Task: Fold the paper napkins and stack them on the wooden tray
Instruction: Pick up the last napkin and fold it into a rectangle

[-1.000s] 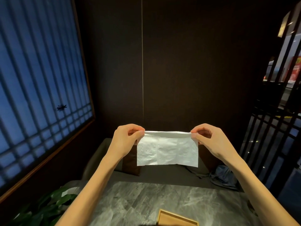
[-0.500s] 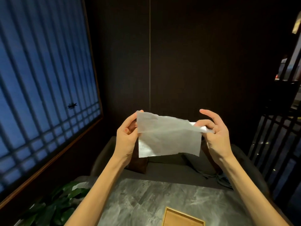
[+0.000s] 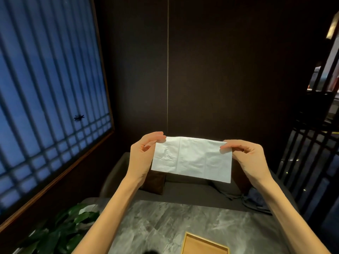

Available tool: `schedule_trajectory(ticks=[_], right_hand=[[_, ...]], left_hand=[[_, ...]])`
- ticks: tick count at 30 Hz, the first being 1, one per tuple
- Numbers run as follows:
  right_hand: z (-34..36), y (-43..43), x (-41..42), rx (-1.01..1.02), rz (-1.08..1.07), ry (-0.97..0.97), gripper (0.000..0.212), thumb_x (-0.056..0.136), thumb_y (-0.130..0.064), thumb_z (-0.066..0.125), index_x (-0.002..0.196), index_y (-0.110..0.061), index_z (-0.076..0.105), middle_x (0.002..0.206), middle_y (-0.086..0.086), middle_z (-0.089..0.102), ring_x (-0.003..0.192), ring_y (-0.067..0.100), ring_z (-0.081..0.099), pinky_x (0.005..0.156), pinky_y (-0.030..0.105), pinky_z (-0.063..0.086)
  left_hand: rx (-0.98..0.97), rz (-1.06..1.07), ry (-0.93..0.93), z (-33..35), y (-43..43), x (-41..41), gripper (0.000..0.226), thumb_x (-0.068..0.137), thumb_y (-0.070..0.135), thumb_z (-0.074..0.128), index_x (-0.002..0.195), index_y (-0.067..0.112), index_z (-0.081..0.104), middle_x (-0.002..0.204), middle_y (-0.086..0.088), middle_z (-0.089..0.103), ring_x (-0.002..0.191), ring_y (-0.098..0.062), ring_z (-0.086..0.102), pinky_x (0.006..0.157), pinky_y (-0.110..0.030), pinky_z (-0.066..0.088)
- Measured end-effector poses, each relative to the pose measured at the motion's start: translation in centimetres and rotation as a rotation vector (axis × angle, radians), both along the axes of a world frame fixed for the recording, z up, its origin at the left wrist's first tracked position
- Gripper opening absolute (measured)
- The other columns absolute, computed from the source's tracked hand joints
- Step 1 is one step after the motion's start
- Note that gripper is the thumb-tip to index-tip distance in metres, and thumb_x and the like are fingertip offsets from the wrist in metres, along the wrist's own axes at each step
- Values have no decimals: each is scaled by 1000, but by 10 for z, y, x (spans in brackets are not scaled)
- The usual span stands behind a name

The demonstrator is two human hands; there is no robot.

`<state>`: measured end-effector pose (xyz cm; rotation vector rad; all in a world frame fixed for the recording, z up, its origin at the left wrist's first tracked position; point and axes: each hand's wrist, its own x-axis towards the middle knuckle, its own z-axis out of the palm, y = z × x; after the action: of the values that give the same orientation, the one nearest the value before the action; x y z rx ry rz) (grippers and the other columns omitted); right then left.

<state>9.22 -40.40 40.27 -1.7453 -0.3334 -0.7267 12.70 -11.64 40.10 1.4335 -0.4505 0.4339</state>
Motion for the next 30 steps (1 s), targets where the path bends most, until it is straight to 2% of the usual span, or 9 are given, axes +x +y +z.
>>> schedule_trajectory(ticks=[7, 10, 13, 15, 19, 22, 24, 26, 30], right_hand=[[0, -5, 3, -35, 64, 45, 40, 96, -1, 55, 94, -31, 80, 107, -8, 77, 110, 11, 68, 88, 24, 55], [4, 0, 2, 85, 177, 91, 39, 101, -8, 48, 94, -28, 81, 106, -3, 77, 109, 12, 68, 85, 18, 54], [13, 11, 3, -158, -26, 43, 23, 97, -12, 60, 98, -28, 76, 102, -9, 74, 101, 5, 67, 79, 13, 51], [27, 20, 4, -383, -49, 27, 29, 94, -5, 60, 107, -27, 73, 110, -13, 70, 106, 2, 63, 83, 13, 49], [63, 45, 9, -846, 190, 176, 45, 93, -5, 64, 132, -27, 62, 115, -12, 67, 110, 3, 63, 91, 18, 51], [74, 62, 17, -1032, 242, 200, 49, 93, -6, 66, 137, -26, 59, 111, -12, 65, 108, 8, 66, 94, 28, 57], [74, 63, 22, -977, 252, 186, 46, 92, -6, 68, 135, -23, 60, 115, -4, 68, 108, 12, 67, 95, 33, 58], [70, 57, 25, -820, 226, 182, 44, 93, -22, 68, 136, -26, 58, 122, -3, 68, 111, 10, 65, 97, 34, 57], [41, 45, 17, -347, 139, 401, 73, 77, -71, 51, 142, -38, 48, 145, -10, 54, 130, 9, 53, 108, 39, 49]], left_hand=[[82, 84, -57, -1, -2, 5, 38, 95, -6, 57, 93, 24, 78, 123, 3, 69, 115, -7, 65, 83, -6, 52], [141, 112, -81, -5, 1, 11, 44, 92, -10, 56, 90, 27, 79, 118, 4, 71, 113, -7, 66, 88, -13, 54], [335, 303, -114, -15, 1, 17, 47, 86, -18, 49, 89, 19, 79, 117, 4, 67, 115, -10, 62, 100, -24, 51], [457, 378, -204, -20, -4, 19, 39, 87, -13, 55, 98, 17, 76, 120, 5, 63, 119, -7, 57, 103, -14, 43], [700, -89, -114, -20, -26, 17, 38, 93, 41, 67, 129, 44, 55, 135, 27, 55, 131, 6, 46, 105, -12, 35], [679, -413, 131, -17, -40, 10, 7, 95, 50, 61, 92, 53, 67, 85, 33, 66, 80, 14, 60, 72, -10, 44], [539, -475, 149, -22, -42, 10, 31, 101, 43, 56, 78, 29, 72, 64, 17, 59, 56, 5, 51, 59, -14, 39], [397, -475, 187, -24, -41, 10, 43, 101, 43, 56, 94, 4, 72, 76, -2, 67, 67, -6, 62, 64, -22, 49], [191, -381, 247, -29, -40, 13, 31, 100, 40, 59, 109, 16, 76, 109, -8, 78, 100, -26, 76, 82, -33, 63]])
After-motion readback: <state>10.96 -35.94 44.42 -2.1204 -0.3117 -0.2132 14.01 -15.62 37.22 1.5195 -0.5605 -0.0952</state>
